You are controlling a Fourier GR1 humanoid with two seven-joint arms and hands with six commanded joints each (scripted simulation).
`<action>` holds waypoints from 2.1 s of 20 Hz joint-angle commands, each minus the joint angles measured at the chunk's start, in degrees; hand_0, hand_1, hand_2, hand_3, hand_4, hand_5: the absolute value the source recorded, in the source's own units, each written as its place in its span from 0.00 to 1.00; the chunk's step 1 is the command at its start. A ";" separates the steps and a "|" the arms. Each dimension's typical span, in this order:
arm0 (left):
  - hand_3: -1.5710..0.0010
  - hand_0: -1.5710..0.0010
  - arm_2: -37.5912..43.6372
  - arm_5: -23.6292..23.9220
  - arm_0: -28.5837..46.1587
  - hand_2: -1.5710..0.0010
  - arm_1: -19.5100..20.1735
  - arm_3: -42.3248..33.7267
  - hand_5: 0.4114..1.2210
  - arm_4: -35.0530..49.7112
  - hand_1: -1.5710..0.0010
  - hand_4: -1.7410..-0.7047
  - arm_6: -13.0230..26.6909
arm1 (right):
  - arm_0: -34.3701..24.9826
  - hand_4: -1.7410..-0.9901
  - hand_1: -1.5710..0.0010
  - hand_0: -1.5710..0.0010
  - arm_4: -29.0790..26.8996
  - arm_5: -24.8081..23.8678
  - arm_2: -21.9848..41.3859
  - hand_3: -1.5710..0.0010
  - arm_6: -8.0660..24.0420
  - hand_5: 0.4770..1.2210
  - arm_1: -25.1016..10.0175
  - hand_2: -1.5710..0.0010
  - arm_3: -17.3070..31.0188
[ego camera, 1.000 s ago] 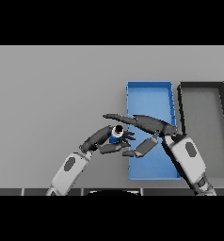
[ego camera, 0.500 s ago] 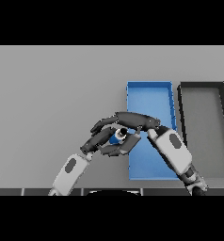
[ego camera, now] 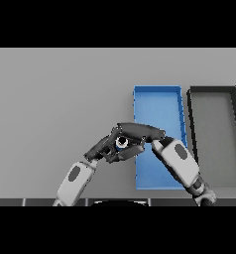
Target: Pick up the blue pipe and place it into the blue bin.
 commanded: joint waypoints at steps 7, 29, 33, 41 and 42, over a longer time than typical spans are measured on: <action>0.09 0.00 0.67 1.28 0.16 0.00 -0.20 -1.22 1.00 -2.77 0.00 0.01 -1.00 | 1.03 0.02 0.02 0.02 1.00 -1.64 -0.32 0.03 -1.17 0.95 1.84 0.01 -1.00; 0.99 0.99 1.87 -2.26 1.34 0.99 1.30 -0.36 0.07 -7.58 0.99 0.80 3.64 | -2.24 0.00 0.00 0.00 -12.83 -6.91 -5.53 0.00 11.96 1.00 3.53 0.00 -2.92; 1.00 1.00 1.81 -2.32 0.41 1.00 1.00 -0.20 0.04 -7.58 1.00 0.81 5.37 | -12.44 0.00 0.00 0.00 -23.80 -10.85 -10.83 0.00 14.90 1.00 1.80 0.00 -1.74; 1.00 1.00 2.16 -2.65 0.65 1.00 1.81 -0.39 0.02 -7.62 1.00 0.82 5.87 | -28.24 0.00 0.00 0.00 -19.31 -18.30 -22.56 0.00 9.22 1.00 -5.46 0.00 14.87; 1.00 1.00 2.31 -2.81 0.55 1.00 1.80 -0.59 0.01 -7.29 1.00 0.82 6.34 | -29.02 0.00 0.00 0.00 -18.82 -17.74 -24.04 0.00 9.22 1.00 -6.74 0.00 17.84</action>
